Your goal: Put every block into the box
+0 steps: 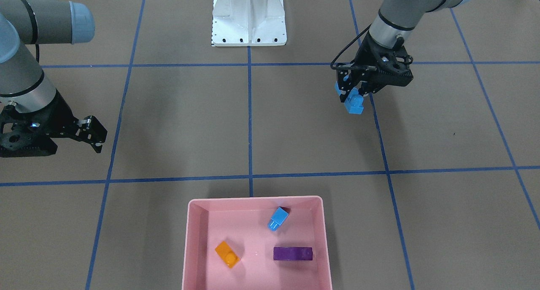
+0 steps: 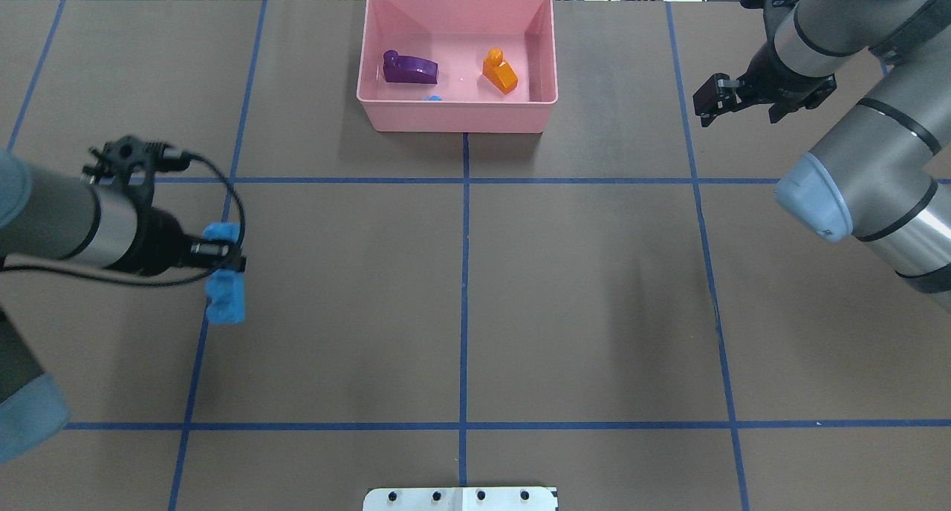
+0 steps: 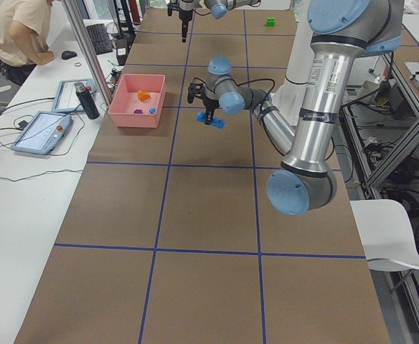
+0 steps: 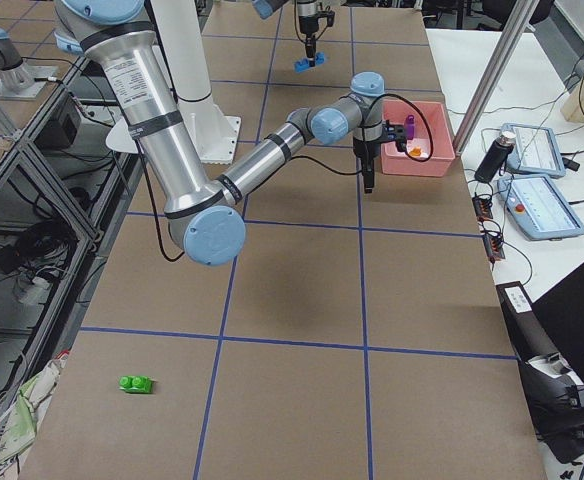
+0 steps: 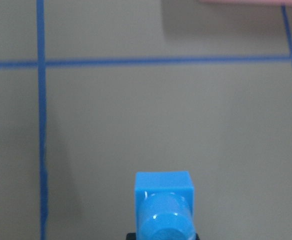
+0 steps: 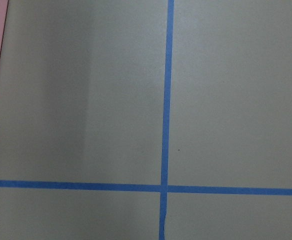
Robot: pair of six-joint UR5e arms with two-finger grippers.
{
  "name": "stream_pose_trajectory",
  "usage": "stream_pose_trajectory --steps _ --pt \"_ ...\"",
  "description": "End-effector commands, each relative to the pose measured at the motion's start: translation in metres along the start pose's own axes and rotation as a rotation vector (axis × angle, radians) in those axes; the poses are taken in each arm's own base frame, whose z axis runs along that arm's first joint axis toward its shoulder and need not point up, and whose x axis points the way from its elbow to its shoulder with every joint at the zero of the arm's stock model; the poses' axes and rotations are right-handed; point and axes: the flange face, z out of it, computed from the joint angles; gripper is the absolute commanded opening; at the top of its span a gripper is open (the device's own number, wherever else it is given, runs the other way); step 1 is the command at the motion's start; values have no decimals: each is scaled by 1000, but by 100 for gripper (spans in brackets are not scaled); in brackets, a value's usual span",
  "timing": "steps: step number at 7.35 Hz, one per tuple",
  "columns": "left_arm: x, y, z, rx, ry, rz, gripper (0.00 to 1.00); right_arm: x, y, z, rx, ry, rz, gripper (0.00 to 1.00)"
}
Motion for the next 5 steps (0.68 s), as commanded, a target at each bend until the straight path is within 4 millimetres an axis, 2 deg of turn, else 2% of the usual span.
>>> stream_pose_trajectory --steps 1,2,3,4,5 --pt "86 -124 15 36 -55 -71 0 1 0 1 -2 2 3 100" --pt "123 -176 27 37 -88 -148 0 -1 0 1 -2 1 3 100" --pt "148 -209 40 26 -121 -190 0 0 0 2 -4 3 4 100" --pt "158 -232 60 37 -110 -242 0 1 -1 6 -9 8 6 100" --pt "156 -248 88 56 -77 -280 0 0 -3 6 -9 8 6 100"
